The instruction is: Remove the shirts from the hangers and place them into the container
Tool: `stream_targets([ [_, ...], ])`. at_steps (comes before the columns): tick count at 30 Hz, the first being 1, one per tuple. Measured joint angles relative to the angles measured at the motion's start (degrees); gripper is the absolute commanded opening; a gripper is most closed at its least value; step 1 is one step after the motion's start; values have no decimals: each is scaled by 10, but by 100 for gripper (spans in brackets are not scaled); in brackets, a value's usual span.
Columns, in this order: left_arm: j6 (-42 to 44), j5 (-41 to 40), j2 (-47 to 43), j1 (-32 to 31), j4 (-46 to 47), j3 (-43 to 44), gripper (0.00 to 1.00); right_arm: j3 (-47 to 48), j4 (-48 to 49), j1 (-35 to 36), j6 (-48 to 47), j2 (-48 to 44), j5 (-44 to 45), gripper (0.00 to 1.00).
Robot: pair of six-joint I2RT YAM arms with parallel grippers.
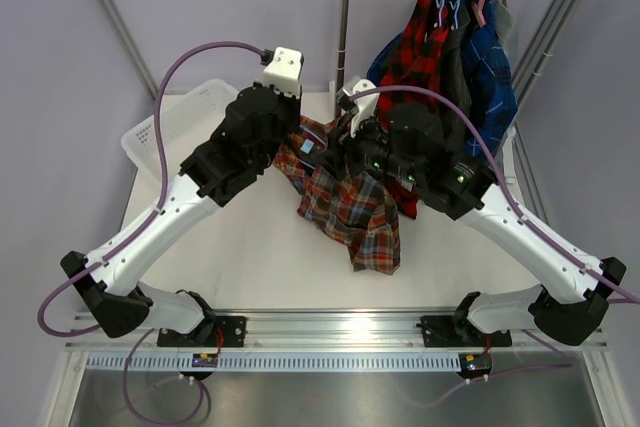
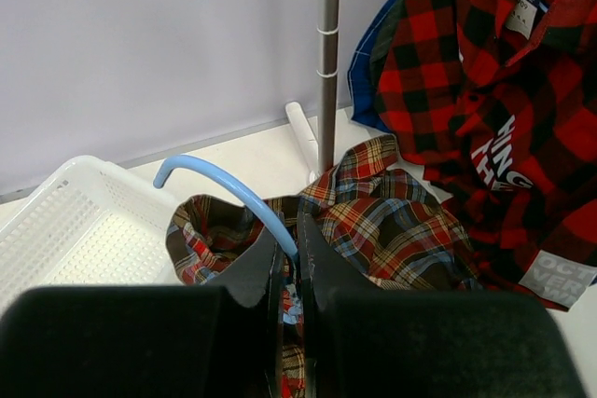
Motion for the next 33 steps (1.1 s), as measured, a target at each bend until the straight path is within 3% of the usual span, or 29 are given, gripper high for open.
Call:
stream_targets([
  [7, -5, -11, -1, 0, 3, -6, 0, -7, 7, 1, 30, 4, 104, 52],
  [20, -3, -38, -1, 0, 21, -23, 0, -16, 7, 1, 62, 4, 168, 51],
  [23, -1, -42, 0, 0, 30, -31, 0, -17, 1, 1, 75, 4, 170, 52],
  [33, 4, -42, 0, 0, 38, -32, 0, -28, 5, 1, 84, 4, 137, 39],
])
